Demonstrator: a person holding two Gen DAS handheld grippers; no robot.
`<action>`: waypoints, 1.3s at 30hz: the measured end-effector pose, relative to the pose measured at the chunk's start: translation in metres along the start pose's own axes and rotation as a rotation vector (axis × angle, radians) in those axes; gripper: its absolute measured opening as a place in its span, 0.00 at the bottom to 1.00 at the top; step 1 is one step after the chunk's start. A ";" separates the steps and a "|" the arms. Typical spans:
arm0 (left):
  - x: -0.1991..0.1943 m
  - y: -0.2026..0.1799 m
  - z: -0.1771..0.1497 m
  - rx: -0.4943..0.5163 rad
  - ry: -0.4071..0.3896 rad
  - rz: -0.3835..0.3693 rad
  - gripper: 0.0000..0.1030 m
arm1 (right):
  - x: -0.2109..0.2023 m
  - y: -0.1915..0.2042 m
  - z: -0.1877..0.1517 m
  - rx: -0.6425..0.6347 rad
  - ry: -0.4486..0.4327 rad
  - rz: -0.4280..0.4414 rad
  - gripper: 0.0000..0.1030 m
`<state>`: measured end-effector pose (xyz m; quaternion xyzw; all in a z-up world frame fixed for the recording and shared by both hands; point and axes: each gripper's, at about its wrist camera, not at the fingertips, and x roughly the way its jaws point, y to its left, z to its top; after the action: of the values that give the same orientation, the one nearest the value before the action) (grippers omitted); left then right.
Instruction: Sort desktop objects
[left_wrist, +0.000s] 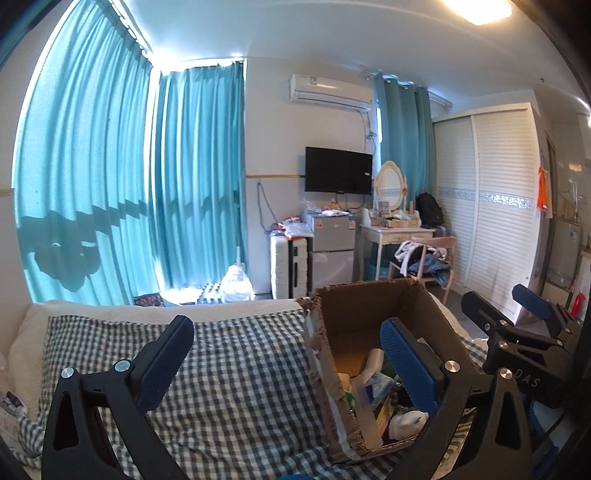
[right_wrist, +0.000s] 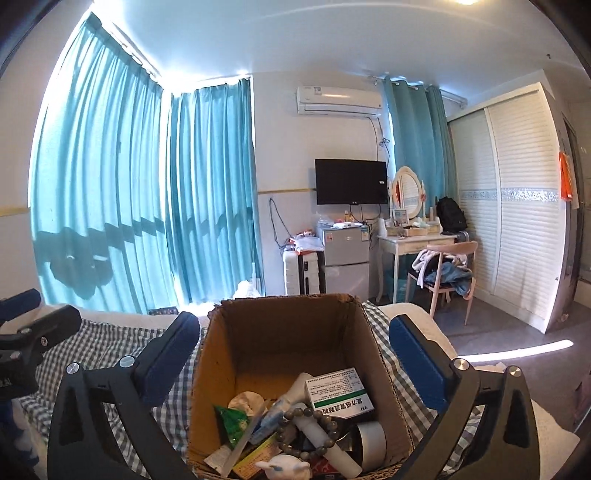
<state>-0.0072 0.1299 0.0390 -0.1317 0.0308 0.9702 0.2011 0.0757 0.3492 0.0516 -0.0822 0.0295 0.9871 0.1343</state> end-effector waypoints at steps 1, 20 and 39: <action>-0.004 0.004 0.002 -0.007 -0.004 0.015 1.00 | -0.003 0.003 0.002 -0.009 -0.007 0.001 1.00; -0.025 0.113 -0.007 -0.109 0.097 0.247 1.00 | -0.013 0.104 -0.003 -0.107 0.009 0.173 1.00; 0.010 0.164 -0.048 -0.198 0.241 0.241 1.00 | 0.022 0.149 -0.046 -0.151 0.148 0.238 1.00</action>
<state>-0.0692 -0.0221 -0.0091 -0.2614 -0.0256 0.9628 0.0643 0.0211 0.2076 0.0077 -0.1606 -0.0256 0.9867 0.0072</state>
